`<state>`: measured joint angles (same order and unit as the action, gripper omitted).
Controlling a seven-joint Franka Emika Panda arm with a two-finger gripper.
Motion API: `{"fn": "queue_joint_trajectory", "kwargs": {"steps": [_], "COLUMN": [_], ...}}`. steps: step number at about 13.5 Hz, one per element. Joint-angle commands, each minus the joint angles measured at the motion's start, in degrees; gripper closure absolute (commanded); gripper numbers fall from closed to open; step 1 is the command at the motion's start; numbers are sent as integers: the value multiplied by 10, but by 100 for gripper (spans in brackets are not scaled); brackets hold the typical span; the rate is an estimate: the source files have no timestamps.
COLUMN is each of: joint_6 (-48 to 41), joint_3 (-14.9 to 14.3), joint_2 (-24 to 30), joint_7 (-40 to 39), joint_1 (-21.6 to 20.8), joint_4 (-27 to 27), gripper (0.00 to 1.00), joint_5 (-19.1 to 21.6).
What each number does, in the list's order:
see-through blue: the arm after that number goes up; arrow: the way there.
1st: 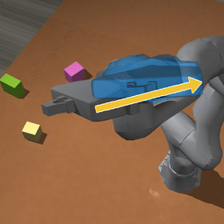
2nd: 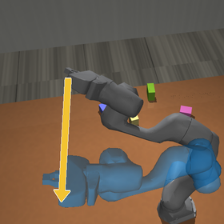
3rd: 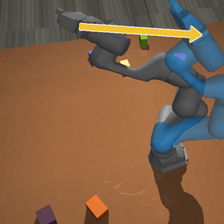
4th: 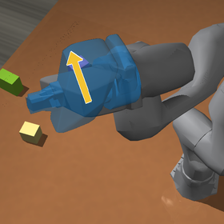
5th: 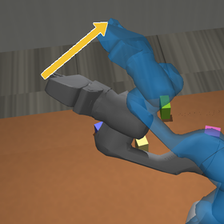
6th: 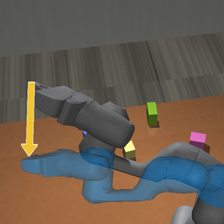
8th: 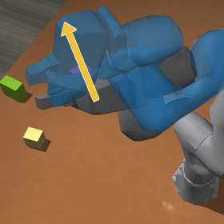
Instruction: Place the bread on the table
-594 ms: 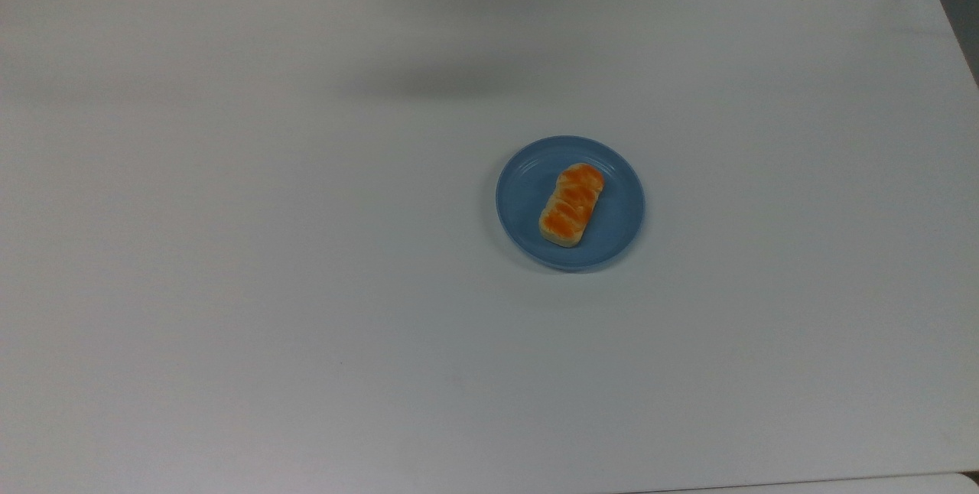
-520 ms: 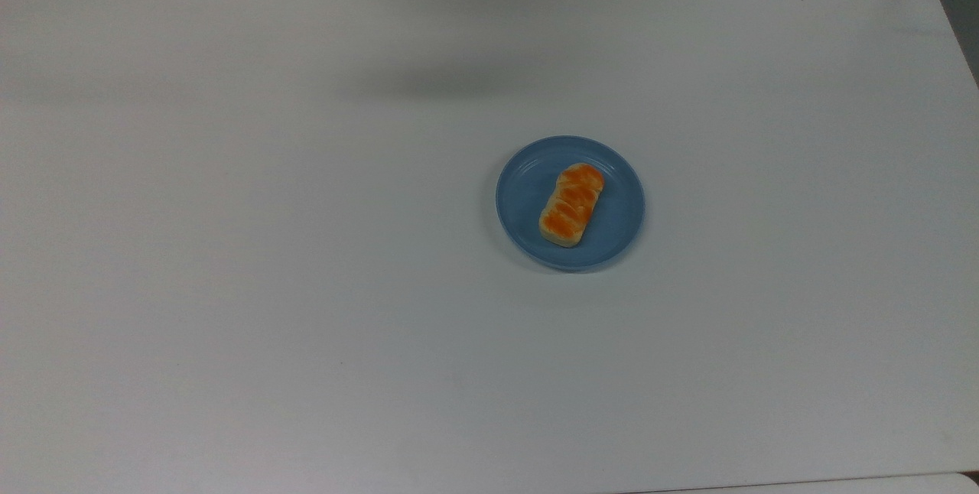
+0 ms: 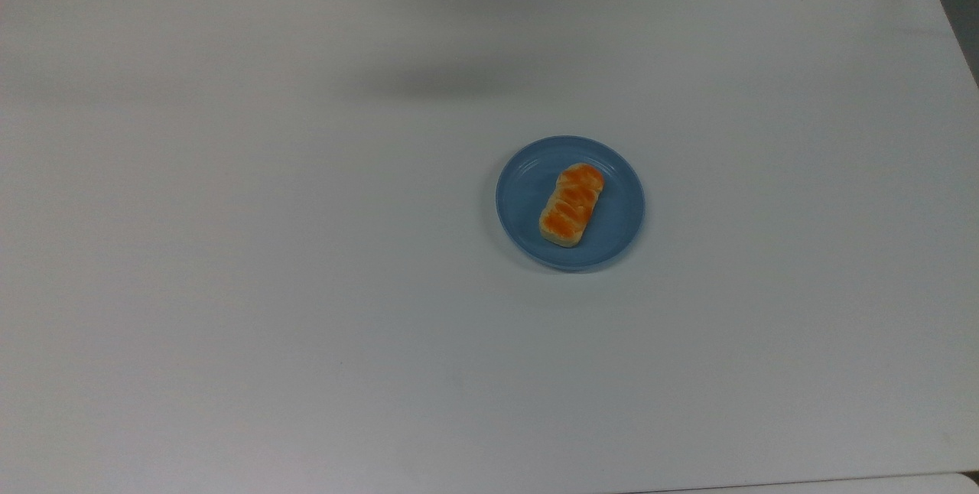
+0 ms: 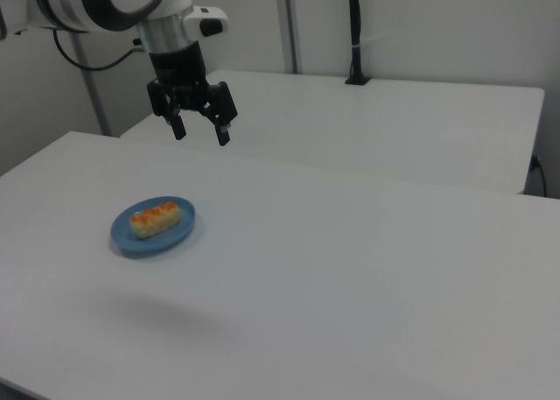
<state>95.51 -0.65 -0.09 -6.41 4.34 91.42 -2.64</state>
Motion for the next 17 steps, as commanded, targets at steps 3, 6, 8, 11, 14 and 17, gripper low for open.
{"fn": "queue_joint_trajectory", "kwargs": {"steps": [3,6,8,11,14,17], "joint_6": [9,9,12,12,13,13], "joint_3": [-13,-12,-13,-13,-13,-13], "joint_2": [11,11,9,10,10,8], "joint_7": [-5,-2,4,6,5,-3], "joint_1": [-13,-13,-12,-11,-11,-12], "joint_4": [16,17,16,16,16,16], "gripper": [0,0,0,0,0,0], "joint_5": [12,12,24,29,28,26]}}
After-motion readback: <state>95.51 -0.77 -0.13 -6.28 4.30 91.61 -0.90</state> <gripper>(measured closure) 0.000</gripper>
